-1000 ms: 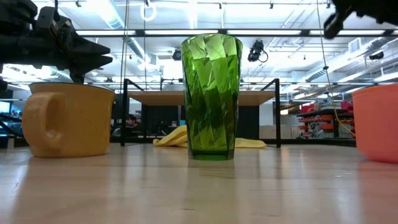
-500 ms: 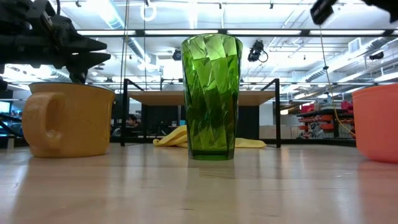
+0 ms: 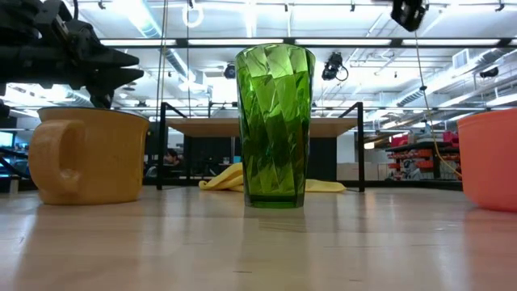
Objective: Stack small to large cups/mugs on shelf
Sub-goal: Put the orange mug on the shelf
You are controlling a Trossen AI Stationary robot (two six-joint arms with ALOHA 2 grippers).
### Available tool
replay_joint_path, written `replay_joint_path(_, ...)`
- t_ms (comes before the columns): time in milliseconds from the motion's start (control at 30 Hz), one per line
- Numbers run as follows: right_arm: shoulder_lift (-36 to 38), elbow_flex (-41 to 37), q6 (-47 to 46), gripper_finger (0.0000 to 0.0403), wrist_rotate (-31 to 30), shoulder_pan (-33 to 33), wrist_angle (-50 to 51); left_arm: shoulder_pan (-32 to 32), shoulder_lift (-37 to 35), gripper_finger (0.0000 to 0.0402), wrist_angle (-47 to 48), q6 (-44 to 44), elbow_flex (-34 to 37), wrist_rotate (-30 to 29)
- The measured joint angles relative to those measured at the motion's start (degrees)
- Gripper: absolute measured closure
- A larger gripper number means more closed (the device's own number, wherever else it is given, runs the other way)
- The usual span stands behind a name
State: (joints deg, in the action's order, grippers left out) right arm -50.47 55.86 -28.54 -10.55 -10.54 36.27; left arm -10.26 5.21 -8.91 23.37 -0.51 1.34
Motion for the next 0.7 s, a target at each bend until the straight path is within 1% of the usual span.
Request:
replay_joint_path(100,-1.81,2.40,-4.53,0.0355,-4.53,-2.41,6.30,0.00,0.00,0.0272,1.51,-0.01,0.00,-0.02)
replay_joint_path(233,-2.35,2.54,-10.54,0.0355,-7.85,-6.45,11.79,0.00,0.01,0.0273,4.21,-0.04,0.00,-0.07)
replay_joint_path(400,-2.35,2.54,-24.32,0.0355,-14.47,-13.83,20.35,0.02,0.02,0.0279,6.77,-0.06,0.00,-0.26)
replay_joint_path(600,-2.41,2.54,-34.94,0.0355,-21.81,-24.99,22.05,0.02,0.02,0.0277,6.98,-0.18,0.00,-0.59)
replay_joint_path(700,-3.45,2.54,-38.17,0.0355,-24.38,-28.51,22.06,0.02,0.02,0.0274,7.11,-0.19,0.00,-1.57)
